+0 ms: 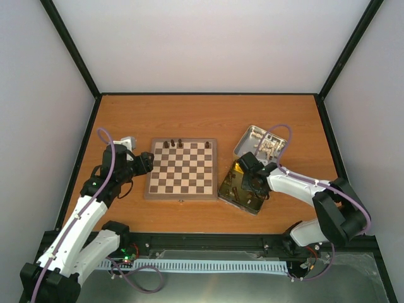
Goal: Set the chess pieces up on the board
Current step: Pick up the chess piece from the storage box.
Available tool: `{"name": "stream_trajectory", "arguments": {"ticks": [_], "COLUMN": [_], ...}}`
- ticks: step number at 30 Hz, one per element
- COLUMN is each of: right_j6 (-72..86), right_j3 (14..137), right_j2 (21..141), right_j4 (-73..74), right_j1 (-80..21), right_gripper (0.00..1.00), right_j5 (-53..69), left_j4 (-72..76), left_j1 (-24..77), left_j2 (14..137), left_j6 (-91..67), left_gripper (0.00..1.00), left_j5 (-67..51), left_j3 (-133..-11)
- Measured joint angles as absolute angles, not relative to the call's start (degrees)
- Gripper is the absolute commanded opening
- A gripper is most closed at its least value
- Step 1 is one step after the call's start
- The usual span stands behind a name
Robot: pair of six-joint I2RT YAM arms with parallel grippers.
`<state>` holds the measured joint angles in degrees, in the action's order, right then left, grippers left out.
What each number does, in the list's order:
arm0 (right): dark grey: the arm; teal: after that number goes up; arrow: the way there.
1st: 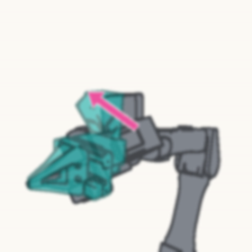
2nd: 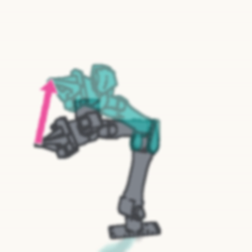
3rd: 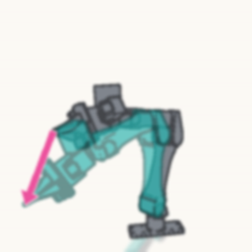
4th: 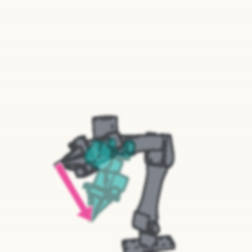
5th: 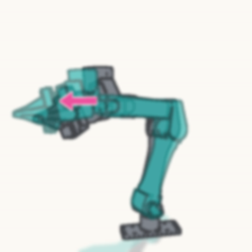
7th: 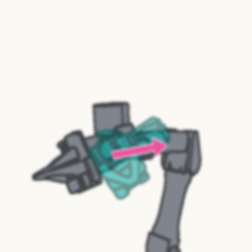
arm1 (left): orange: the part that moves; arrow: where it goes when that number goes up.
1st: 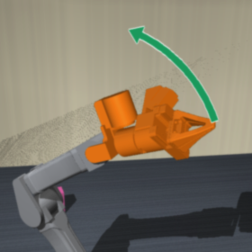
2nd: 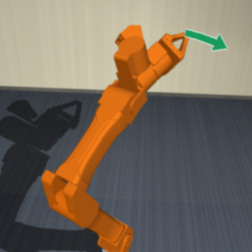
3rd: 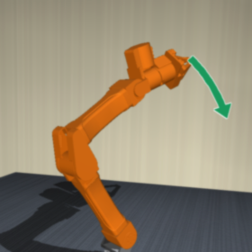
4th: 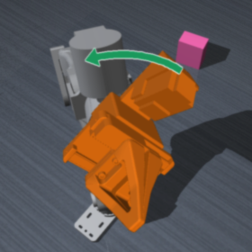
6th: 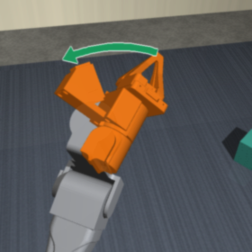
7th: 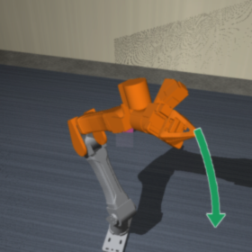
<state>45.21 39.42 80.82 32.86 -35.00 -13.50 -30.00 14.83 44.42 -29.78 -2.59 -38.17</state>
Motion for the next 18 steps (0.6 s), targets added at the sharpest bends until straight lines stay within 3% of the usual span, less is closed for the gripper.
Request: {"name": "stream_trajectory", "arguments": {"ticks": [7, 18], "right_j6": [42.26, 33.04], "right_j3": [41.04, 54.57], "right_j2": [79.26, 80.79], "right_j4": [34.57, 35.62], "right_j1": [-34.96, -35.22], "right_gripper": [0.03, 0.03], "right_j5": [-12.08, 11.79], "left_j4": [-30.02, -29.56], "left_j1": [14.83, 14.83], "left_j2": [44.42, 44.03], "left_j6": [-29.78, -29.63], "left_gripper": [0.7, 0.7], "left_j5": [-2.79, -4.71], "left_j3": [-38.17, -38.06]}}
